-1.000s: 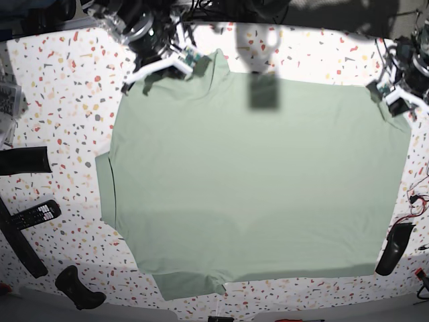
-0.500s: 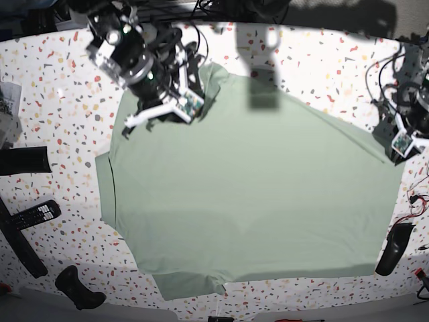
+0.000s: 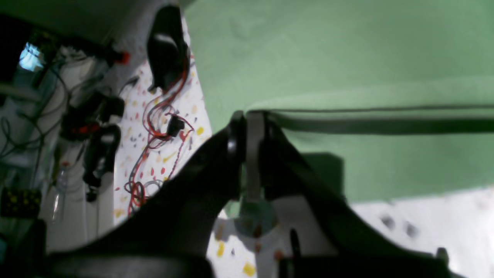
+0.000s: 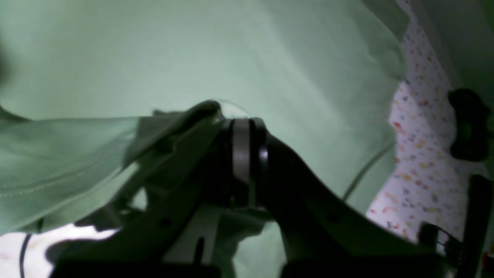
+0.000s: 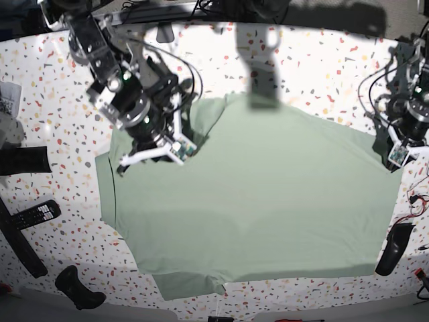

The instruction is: Fold the T-shirt properly

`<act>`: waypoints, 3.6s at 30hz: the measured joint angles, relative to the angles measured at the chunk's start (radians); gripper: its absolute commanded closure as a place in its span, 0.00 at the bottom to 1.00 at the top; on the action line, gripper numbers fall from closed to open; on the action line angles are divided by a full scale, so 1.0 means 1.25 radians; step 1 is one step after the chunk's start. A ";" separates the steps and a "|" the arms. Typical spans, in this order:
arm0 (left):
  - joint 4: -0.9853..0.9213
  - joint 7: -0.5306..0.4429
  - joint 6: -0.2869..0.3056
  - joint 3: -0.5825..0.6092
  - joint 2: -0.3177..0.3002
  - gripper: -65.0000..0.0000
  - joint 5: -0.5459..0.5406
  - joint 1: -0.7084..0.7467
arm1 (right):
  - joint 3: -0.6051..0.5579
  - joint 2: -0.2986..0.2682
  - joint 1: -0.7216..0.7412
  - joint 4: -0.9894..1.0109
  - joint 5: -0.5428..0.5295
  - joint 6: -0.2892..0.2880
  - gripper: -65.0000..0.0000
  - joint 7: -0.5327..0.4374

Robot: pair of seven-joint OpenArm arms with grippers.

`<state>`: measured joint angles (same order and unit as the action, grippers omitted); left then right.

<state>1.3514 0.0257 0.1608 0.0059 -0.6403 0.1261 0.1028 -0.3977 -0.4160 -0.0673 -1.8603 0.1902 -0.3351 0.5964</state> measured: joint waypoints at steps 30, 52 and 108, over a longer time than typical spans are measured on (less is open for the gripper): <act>-0.302 -0.063 -0.002 0.000 0.062 1.00 -0.071 -0.213 | -0.001 0.100 0.244 0.226 -0.045 0.004 1.00 -0.030; -0.303 -0.062 -0.002 0.000 0.062 1.00 -0.071 -0.214 | -0.029 0.099 0.361 0.399 -0.095 -0.052 1.00 -0.042; -0.303 -0.062 -0.002 0.000 0.062 1.00 -0.071 -0.213 | -0.103 0.168 0.471 0.420 -0.092 -0.007 1.00 0.042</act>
<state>0.9730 -0.0517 0.1581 0.0055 -0.5625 0.0372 -0.1638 -0.5266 -0.2054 0.5209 -1.3357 0.0753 -0.3443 0.6491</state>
